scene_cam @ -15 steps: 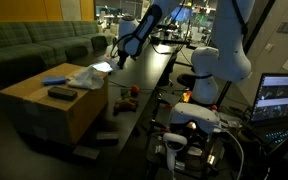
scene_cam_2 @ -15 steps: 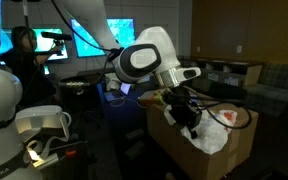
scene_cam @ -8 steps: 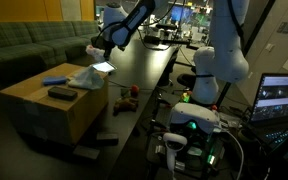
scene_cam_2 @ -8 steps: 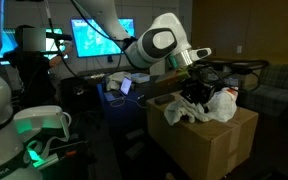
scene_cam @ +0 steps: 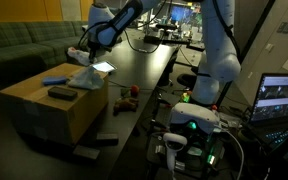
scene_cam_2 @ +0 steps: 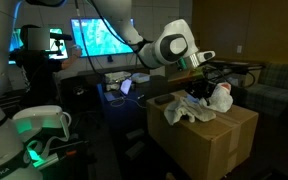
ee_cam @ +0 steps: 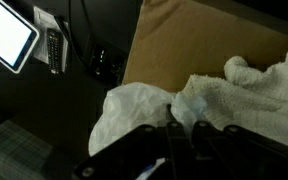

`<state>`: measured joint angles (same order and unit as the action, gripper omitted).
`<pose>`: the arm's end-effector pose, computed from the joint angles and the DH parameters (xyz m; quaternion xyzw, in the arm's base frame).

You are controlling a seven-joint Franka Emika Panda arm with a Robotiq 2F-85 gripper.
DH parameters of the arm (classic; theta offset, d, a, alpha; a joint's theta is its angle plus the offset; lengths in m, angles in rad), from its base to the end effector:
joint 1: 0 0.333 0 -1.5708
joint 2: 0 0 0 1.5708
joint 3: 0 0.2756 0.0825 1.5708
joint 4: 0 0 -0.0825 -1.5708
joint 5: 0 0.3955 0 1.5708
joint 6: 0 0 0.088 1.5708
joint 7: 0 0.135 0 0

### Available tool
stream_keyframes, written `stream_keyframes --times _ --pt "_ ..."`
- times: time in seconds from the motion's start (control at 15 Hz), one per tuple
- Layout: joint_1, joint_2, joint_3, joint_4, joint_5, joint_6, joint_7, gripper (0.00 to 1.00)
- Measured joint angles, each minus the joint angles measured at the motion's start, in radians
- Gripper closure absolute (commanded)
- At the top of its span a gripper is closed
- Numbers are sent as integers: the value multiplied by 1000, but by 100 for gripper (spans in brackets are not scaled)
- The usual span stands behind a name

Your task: Switch all the objects from the box and the table

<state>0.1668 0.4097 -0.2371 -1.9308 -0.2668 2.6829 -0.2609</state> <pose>0.6545 -0.0368 0.2455 0.9536 0.2160 0.1472 0.1492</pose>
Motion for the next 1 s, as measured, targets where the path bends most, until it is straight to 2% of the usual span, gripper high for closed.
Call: stream_keyframes --times 0.2,0.4,0.87,0.93,1.0 --pt "-77 91 97 116 0 -23 -38 92" --pt "-118 184 152 239 0 -51 -68 92" --pt "-138 364 185 482 0 -146 -112 90" --pt "-138 384 185 507 0 -157 -116 81" --pt "-138 399 185 529 0 -167 -121 65"
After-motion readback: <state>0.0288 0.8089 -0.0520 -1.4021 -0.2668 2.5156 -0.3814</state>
